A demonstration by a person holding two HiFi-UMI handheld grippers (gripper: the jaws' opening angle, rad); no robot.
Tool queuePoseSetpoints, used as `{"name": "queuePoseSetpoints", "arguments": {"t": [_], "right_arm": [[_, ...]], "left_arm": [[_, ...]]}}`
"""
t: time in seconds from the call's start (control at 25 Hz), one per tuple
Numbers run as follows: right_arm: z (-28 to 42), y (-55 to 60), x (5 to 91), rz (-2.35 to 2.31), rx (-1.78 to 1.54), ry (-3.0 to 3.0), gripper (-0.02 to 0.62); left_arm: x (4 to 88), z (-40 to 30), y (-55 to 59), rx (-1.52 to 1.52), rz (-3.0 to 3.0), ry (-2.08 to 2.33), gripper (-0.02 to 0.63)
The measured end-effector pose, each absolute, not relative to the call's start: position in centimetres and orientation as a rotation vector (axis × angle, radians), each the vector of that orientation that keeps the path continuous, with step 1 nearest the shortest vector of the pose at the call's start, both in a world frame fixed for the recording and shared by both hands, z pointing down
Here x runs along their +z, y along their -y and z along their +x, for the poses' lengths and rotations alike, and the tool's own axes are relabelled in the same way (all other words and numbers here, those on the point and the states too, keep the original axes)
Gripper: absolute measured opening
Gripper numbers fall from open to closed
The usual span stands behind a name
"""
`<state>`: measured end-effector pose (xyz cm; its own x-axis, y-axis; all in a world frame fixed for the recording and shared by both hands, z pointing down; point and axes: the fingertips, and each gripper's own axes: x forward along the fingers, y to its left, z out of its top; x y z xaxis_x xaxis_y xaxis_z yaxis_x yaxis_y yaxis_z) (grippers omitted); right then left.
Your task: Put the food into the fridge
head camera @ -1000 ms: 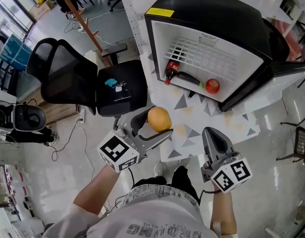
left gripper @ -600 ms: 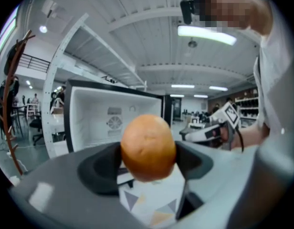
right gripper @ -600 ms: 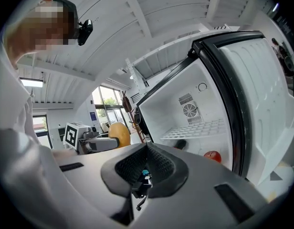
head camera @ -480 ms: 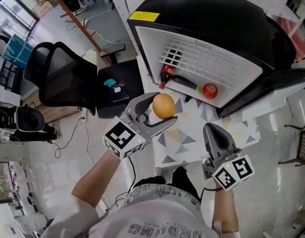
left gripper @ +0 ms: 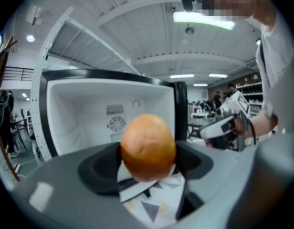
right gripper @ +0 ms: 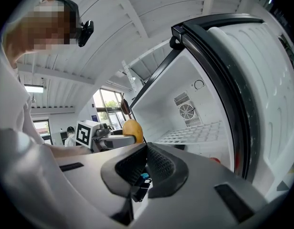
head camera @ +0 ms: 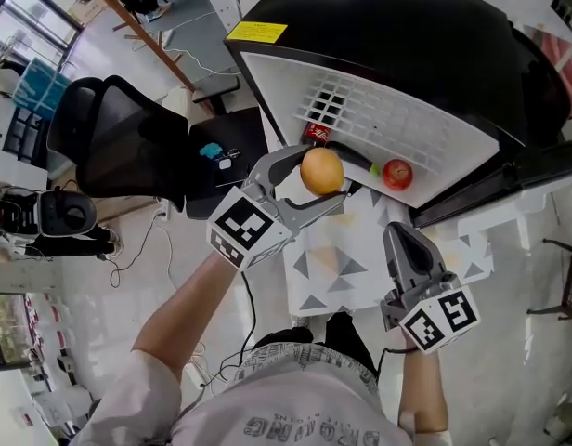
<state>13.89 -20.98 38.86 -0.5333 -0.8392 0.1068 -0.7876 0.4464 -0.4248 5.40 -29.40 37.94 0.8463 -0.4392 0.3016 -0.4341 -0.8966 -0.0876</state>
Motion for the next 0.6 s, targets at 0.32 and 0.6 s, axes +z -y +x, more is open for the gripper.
{"name": "queuePoseSetpoints", "arguments": {"t": [0.32,0.6], "right_arm": [[14.1,22.7,38.9,-1.434,-0.636,-2.559,0.002],[14.6,23.9,39.4,-1.433,-0.635,-2.55,0.002]], "left_arm": [[38.5,8.1,32.9,-0.621,-2.87,-0.67,0.353],[39.6,9.6,36.6,-0.724,-2.772,-0.622,0.353]]}}
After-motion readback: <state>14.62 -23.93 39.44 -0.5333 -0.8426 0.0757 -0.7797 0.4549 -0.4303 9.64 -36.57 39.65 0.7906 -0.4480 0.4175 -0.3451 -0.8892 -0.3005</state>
